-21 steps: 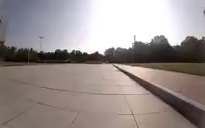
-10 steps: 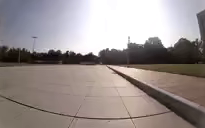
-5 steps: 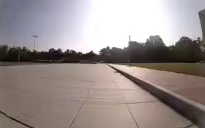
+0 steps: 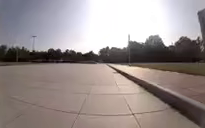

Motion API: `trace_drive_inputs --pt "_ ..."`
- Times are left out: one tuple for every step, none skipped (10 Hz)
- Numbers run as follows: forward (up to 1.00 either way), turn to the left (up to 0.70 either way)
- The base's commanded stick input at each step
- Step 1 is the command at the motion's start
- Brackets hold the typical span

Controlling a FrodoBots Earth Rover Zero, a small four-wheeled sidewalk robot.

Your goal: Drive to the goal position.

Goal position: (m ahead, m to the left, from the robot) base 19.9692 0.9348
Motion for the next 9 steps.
trace_drive_inputs --pt "0.7 0.01" --pt "0.7 0.01" --pt "0.7 0.01" --pt "0.7 0.01" --pt "0.7 0.01" --pt "0.7 0.01" --pt "0.7 -0.03" --pt "0.7 -0.34" --pt "0.7 -0.34"
